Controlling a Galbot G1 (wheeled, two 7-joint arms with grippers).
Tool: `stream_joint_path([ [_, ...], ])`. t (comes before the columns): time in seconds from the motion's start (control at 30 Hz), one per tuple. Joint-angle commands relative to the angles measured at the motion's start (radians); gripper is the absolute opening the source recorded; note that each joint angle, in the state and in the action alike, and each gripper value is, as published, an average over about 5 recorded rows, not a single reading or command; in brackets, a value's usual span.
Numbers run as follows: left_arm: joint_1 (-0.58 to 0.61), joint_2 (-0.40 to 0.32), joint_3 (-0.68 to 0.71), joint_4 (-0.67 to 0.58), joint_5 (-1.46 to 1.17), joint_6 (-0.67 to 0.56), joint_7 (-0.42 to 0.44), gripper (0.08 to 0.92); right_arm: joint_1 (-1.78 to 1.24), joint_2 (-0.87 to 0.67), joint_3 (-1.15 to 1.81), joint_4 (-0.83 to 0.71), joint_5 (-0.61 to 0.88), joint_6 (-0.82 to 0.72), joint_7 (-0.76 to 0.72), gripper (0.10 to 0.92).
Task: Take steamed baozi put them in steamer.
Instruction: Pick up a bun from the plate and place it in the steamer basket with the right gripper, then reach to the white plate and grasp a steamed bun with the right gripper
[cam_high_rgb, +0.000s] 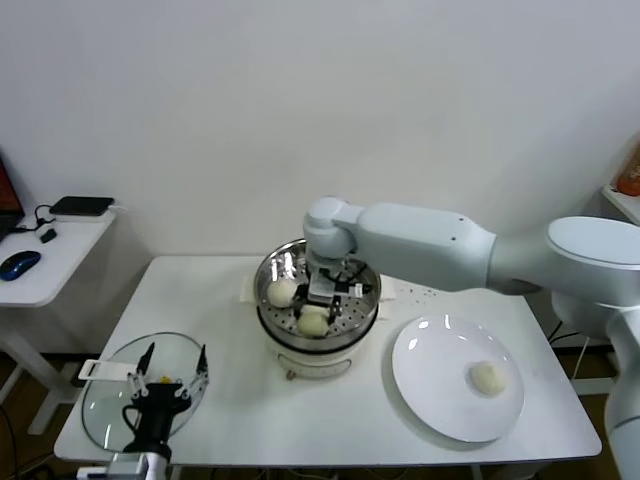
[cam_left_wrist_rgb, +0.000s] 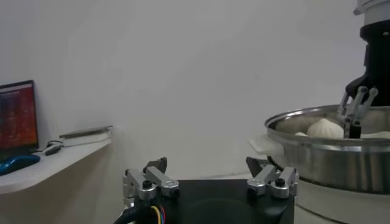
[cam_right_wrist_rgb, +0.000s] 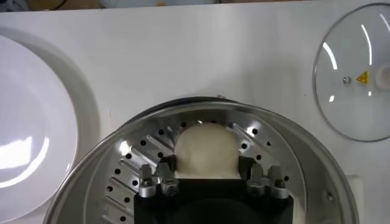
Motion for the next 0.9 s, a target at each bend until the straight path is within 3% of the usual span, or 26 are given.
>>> stream_joint_path([
  [0.03,0.001,0.000,0.000,0.000,-0.001,0.000,0.000,0.823,-0.004,0.002,0.004,-0.005,0.002,0.009,0.002,0.710],
  [0.23,-0.001,0.000,0.002,0.000,0.000,0.001,0.000,0.823,-0.001,0.000,0.014,-0.013,0.005,0.042,-0.011,0.816],
  [0.67,-0.001,0.000,0.002,-0.004,-0.002,0.003,0.000,0.823,0.084,-0.038,0.020,-0.024,0.088,0.112,-0.052,0.823],
  [0.9,-0.003,0.003,0.004,-0.006,-0.003,0.004,0.000,0.823,0.231,-0.144,-0.004,-0.034,0.206,0.052,-0.051,0.823],
])
